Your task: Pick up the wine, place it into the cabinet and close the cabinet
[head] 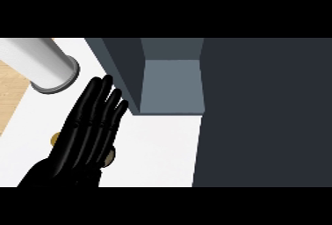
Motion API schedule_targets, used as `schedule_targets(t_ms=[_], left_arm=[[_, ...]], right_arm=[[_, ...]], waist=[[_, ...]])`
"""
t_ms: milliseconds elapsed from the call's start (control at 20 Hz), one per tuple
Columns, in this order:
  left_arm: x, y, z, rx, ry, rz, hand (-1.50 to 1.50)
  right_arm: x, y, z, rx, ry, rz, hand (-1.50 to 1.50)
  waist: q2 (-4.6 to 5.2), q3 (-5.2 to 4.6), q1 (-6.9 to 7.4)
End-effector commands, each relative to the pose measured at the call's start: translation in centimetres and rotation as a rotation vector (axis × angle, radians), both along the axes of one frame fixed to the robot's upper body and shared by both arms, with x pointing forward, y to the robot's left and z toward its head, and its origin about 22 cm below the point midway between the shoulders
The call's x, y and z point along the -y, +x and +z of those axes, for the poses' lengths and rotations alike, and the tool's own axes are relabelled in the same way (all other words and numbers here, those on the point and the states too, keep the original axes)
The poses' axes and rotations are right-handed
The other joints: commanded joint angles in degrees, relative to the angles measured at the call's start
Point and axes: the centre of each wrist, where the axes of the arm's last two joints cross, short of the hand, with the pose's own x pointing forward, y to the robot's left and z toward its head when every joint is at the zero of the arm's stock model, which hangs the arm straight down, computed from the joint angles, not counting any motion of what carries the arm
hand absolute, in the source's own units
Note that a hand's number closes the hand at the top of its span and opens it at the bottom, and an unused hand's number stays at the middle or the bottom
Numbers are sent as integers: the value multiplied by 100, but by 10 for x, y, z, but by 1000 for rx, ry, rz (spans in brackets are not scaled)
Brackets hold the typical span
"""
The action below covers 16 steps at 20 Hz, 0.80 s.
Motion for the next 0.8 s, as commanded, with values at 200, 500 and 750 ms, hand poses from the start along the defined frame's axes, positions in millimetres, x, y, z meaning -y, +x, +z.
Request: schedule_targets(t_ms=[200,500,750], left_arm=[[-34,-14,9,3,6,116,-150],[-53,-2,5,36,41,190,-150],[-71,-3,10,16,67,201,-150]], right_arm=[[7,-47,35,68,32,-2,-150],[10,-52,35,47,40,27,-150],[9,-46,41,70,19,26,-150]], waist=[[-15,-5,-20],[8,-7,-56],[9,-13,-12]])
